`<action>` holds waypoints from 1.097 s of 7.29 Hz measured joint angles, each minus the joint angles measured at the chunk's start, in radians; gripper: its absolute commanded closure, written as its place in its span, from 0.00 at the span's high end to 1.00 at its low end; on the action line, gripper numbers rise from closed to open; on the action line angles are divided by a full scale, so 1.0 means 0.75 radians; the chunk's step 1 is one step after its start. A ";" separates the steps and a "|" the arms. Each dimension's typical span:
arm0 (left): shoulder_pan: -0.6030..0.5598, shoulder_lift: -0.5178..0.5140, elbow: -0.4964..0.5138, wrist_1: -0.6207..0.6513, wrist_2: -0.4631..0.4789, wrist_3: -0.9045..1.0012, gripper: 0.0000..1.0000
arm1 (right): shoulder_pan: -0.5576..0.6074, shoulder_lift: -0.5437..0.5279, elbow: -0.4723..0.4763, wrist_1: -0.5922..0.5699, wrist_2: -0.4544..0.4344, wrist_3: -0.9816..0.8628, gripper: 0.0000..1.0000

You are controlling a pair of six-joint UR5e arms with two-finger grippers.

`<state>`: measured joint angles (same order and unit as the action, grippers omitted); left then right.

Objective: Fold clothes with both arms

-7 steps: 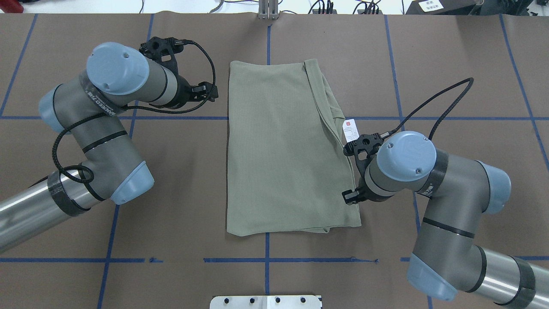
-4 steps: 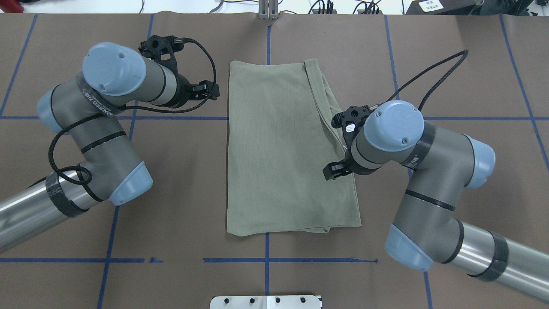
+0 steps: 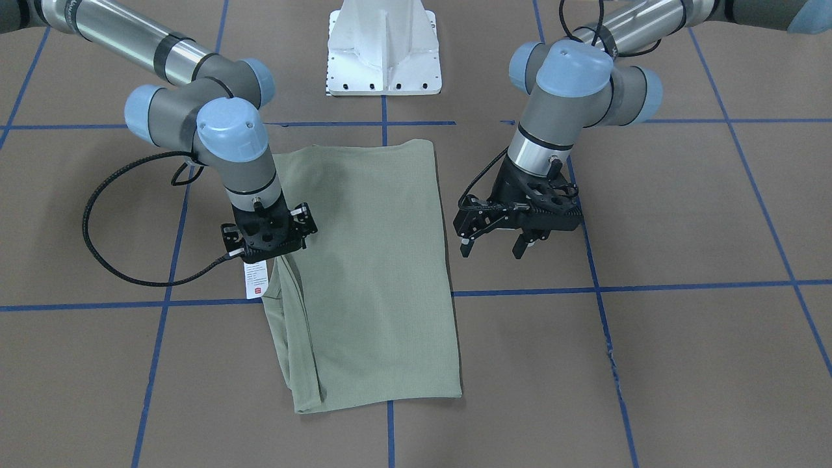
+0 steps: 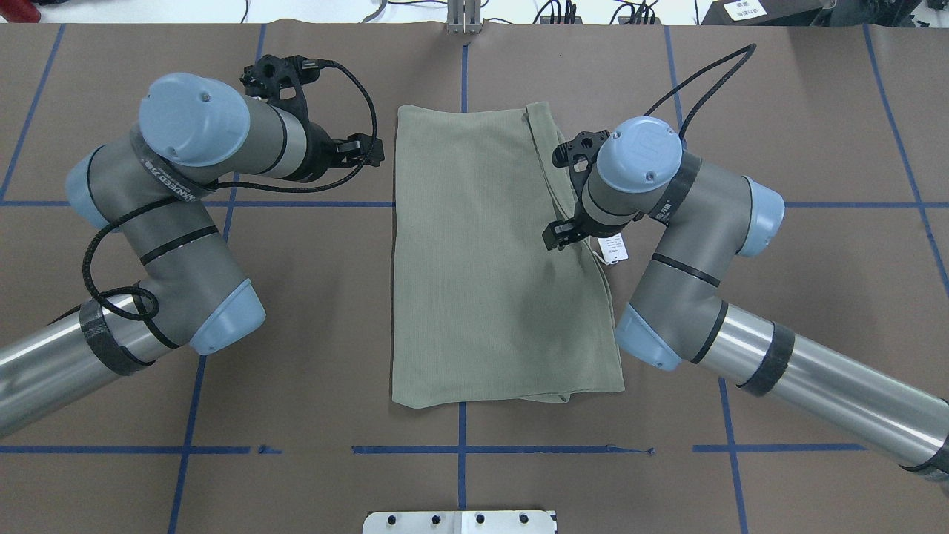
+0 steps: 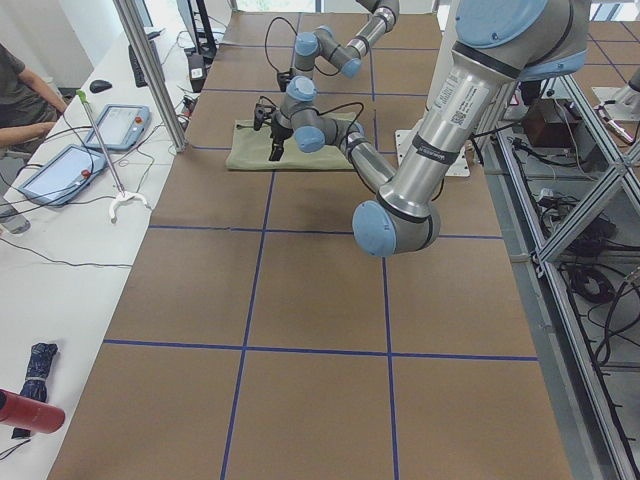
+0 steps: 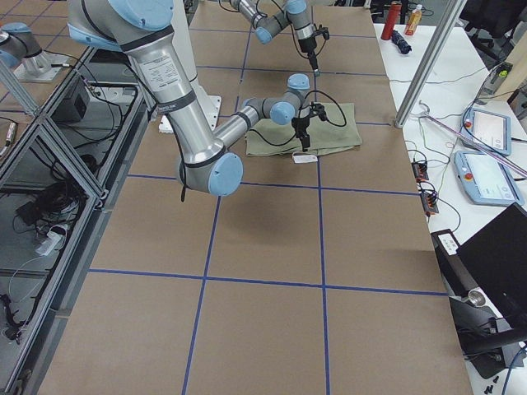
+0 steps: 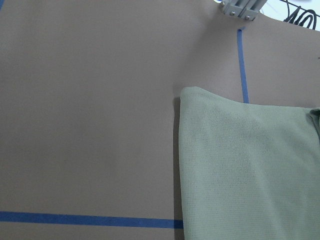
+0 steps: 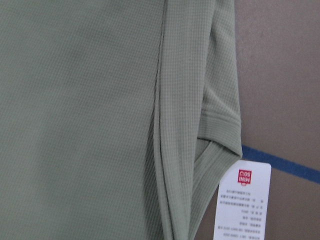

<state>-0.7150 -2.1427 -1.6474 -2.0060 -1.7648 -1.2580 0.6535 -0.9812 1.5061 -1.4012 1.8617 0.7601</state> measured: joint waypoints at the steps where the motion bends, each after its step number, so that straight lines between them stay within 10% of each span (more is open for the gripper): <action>1: 0.000 0.000 0.000 0.000 0.000 0.001 1.00 | 0.010 0.030 -0.057 0.011 0.005 -0.022 1.00; 8: 0.000 0.002 0.007 -0.021 0.000 0.002 1.00 | 0.052 0.081 -0.166 0.019 0.044 -0.072 1.00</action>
<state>-0.7148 -2.1414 -1.6424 -2.0214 -1.7645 -1.2566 0.6924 -0.9205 1.3815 -1.3867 1.8950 0.7061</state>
